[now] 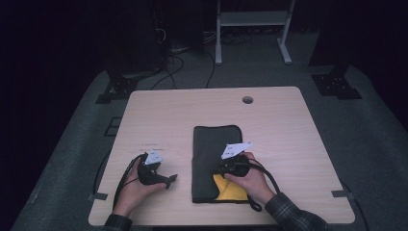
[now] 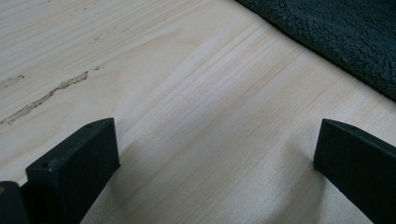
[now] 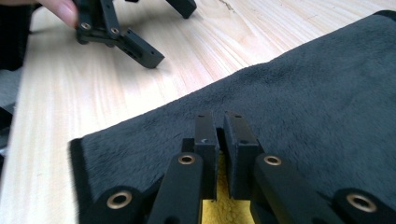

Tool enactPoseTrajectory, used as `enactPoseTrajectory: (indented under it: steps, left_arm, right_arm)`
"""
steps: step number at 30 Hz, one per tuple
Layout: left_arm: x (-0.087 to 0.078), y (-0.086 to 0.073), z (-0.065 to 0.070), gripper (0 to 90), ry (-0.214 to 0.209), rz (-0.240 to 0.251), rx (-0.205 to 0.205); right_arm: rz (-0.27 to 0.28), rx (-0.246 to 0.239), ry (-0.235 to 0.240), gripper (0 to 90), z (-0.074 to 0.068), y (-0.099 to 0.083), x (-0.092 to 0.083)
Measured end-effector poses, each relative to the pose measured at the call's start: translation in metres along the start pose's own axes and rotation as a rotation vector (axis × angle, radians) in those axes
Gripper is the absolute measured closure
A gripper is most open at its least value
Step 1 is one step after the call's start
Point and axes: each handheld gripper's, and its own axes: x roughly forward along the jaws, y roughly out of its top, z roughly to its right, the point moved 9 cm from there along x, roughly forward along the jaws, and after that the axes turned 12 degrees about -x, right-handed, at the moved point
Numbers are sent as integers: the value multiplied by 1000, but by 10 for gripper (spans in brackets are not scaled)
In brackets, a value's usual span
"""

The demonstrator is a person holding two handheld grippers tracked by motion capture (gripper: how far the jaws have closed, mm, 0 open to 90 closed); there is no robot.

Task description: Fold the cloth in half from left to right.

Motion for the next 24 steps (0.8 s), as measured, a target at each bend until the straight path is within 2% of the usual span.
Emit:
enactPoseTrajectory:
  steps: [9, 13, 18, 24]
  left_arm:
    - [0, 0, 0, 0, 0, 0, 0]
    - [0, 0, 0, 0, 1, 0, 3]
    - [0, 0, 0, 0, -1, 4, -2]
    - [0, 0, 0, 0, 0, 4, -2]
  right_arm:
    - [7, 50, 15, 838, -4, -17, -38]
    - [-5, 70, 18, 838, -9, -31, -52]
    - [-39, 92, 29, 833, -14, -51, -63]
    - [-72, 102, 31, 800, -16, -69, -69]
